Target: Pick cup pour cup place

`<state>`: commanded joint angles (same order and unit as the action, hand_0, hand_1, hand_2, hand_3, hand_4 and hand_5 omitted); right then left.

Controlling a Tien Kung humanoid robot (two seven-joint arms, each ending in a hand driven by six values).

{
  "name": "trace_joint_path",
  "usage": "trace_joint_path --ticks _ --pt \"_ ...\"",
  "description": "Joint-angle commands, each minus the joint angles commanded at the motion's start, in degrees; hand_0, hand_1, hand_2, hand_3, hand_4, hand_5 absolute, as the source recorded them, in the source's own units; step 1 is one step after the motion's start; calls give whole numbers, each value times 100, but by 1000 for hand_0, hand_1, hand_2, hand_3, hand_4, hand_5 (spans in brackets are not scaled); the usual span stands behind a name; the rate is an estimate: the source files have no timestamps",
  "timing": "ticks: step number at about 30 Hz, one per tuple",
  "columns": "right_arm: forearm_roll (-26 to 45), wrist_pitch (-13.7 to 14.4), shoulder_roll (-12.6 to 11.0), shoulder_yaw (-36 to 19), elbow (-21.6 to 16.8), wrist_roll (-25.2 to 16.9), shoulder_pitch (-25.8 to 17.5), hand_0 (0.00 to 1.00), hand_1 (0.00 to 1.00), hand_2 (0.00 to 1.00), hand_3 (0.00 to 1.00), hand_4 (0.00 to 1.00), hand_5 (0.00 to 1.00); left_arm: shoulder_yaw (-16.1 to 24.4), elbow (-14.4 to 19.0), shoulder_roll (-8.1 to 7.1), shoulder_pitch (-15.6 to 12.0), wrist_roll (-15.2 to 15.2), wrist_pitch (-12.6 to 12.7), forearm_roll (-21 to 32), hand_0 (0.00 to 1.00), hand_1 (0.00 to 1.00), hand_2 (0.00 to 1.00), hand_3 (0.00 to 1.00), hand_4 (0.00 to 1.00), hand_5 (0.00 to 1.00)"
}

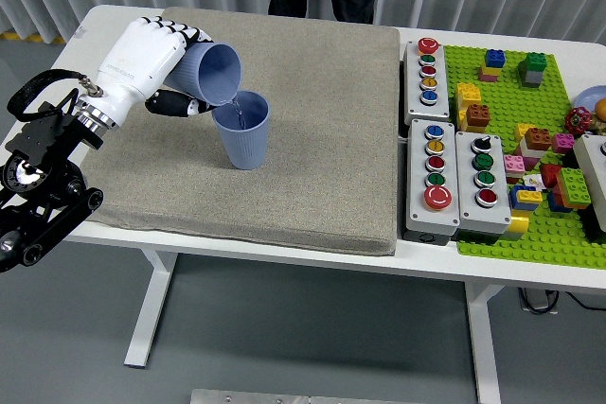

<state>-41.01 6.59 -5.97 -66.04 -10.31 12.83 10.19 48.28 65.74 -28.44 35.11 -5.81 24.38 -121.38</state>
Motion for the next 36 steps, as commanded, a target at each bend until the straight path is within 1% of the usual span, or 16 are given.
trace_joint_path --ticks 13,19,26,36 --pt "8 3 2 4 0 -1 0 722 691 736 702 333 282 -76 -26 -60 101 64 67 -66 508 486 510 529 836 209" --pt "-10 4 1 -8 0 1 9 722 690 736 702 333 282 -146 -51 -77 133 175 182 -173 506 486 510 527 836 210" --pt "-6 7 2 -1 0 4 6 722 690 736 702 334 283 -225 -67 -95 169 224 226 -221 505 482 508 526 840 221" --pt "-68 0 5 -32 0 13 -36 722 690 739 702 334 284 -404 -41 -206 209 305 301 -312 504 482 507 526 840 223"
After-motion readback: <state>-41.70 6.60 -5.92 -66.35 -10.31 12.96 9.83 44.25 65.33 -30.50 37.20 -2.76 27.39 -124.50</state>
